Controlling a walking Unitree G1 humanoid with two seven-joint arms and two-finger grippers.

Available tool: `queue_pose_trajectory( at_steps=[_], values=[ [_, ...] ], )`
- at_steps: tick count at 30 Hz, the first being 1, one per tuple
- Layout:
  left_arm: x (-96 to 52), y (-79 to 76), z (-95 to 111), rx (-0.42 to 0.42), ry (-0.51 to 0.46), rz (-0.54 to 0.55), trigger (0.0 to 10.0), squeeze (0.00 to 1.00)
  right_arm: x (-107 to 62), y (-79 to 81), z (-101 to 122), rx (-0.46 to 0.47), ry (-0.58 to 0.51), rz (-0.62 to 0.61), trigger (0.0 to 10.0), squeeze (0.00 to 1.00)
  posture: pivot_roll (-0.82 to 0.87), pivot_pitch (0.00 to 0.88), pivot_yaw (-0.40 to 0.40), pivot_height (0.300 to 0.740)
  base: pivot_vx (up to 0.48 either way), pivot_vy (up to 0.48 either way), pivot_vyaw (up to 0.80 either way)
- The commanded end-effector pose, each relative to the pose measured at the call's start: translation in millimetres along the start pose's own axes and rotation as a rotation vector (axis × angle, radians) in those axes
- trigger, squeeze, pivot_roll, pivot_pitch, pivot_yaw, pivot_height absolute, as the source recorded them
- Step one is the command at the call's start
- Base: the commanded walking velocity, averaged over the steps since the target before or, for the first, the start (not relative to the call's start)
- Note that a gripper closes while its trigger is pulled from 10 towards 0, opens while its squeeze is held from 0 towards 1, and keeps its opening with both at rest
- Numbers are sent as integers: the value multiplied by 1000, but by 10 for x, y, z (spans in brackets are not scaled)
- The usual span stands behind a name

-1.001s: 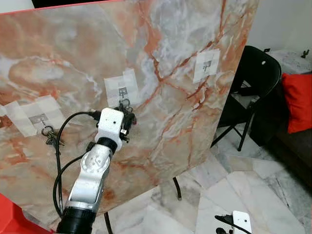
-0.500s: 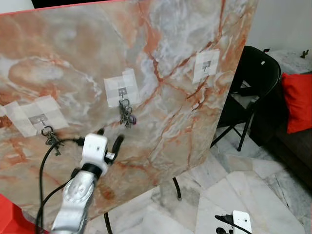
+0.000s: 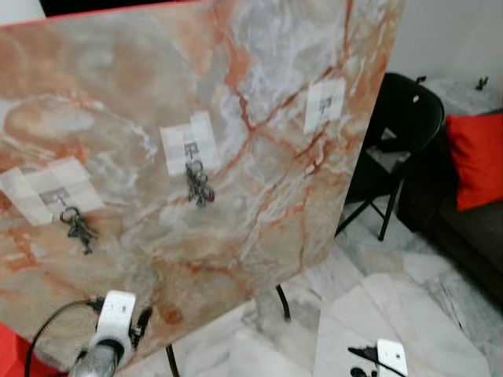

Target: Hang keys on a hook

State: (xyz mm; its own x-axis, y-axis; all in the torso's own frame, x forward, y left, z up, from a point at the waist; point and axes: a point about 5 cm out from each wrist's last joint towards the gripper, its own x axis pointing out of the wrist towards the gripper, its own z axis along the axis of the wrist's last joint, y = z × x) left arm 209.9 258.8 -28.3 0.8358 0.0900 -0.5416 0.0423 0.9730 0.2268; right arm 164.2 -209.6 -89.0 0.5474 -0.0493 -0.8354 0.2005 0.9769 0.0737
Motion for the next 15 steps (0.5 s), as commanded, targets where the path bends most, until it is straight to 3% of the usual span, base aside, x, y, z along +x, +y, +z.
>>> queue_pose_trajectory(
  at_steps=[1,9,15],
  values=[
    [11,-61,-130,14,76,-17,10000,0,-4,3,-29,19,1,-9,10000,0,-31,0,6,713,0,0,0],
    [-67,-255,-508,12,305,-55,10000,0,-2,31,-40,22,2,-6,10000,0,-51,0,27,713,0,0,0],
    [-71,-301,-541,-13,325,-45,10000,0,-6,25,-63,21,6,-7,10000,0,-67,0,36,713,0,0,0]
  ],
)
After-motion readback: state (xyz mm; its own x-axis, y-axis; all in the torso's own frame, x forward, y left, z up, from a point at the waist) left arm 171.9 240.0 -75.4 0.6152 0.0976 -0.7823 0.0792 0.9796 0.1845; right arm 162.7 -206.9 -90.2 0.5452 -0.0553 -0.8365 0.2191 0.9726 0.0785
